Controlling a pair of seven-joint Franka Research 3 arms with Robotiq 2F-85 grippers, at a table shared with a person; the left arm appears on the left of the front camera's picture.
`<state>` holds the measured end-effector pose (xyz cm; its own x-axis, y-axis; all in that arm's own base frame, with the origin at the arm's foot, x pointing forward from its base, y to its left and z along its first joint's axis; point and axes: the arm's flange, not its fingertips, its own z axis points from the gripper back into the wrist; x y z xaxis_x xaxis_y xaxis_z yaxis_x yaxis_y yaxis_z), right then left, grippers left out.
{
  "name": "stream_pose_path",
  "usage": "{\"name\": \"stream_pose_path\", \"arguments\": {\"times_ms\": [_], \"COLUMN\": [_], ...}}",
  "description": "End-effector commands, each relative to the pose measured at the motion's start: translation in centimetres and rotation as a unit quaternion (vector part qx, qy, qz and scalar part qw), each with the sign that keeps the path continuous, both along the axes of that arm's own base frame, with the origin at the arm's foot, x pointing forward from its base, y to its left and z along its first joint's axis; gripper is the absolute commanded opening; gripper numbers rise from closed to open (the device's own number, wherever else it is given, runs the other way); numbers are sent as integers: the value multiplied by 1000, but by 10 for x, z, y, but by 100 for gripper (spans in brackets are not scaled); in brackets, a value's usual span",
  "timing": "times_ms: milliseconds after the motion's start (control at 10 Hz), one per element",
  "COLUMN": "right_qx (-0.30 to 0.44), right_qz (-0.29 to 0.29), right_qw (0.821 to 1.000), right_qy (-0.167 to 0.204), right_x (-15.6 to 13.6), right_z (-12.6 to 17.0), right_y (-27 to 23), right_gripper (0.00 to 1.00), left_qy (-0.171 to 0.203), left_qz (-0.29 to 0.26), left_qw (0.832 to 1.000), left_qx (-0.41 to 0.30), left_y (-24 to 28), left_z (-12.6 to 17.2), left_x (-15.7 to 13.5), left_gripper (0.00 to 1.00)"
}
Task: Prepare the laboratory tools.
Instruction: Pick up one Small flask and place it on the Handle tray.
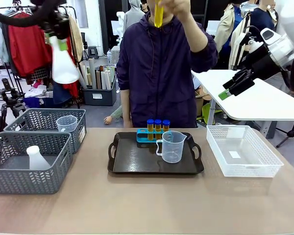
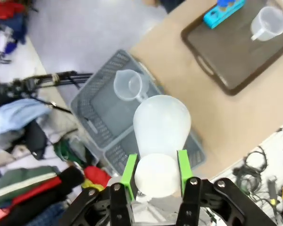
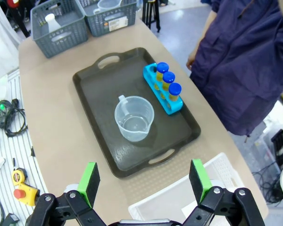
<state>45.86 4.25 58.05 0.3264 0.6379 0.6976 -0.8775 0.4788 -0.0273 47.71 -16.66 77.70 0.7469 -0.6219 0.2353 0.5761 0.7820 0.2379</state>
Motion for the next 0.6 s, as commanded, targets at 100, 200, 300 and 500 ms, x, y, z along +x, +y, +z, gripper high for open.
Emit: {"name": "stream_pose_path", "arguments": {"times_ms": [100,200,300,500], "right_qx": [8,8,8,8], "right_qz": [3,3,3,3], "right_qw": [1000,1000,1000,1000], "right_qy": [-2,-2,-2,-2], "right_x": [0,0,0,0], "right_z": [1,1,1,1], "right_y": [0,0,0,0], "right_gripper": [100,100,100,100], "left_qy": [2,6,4,-2], "left_qz": [-98,-124,-140,-151], "left_qw": [995,992,990,988], "left_qx": [-11,-8,-7,-26], "left_y": [-65,-84,-99,-107], "left_z": [4,-1,-2,-4], "left_x": [6,3,-1,1], "left_gripper": [0,0,0,0]}}
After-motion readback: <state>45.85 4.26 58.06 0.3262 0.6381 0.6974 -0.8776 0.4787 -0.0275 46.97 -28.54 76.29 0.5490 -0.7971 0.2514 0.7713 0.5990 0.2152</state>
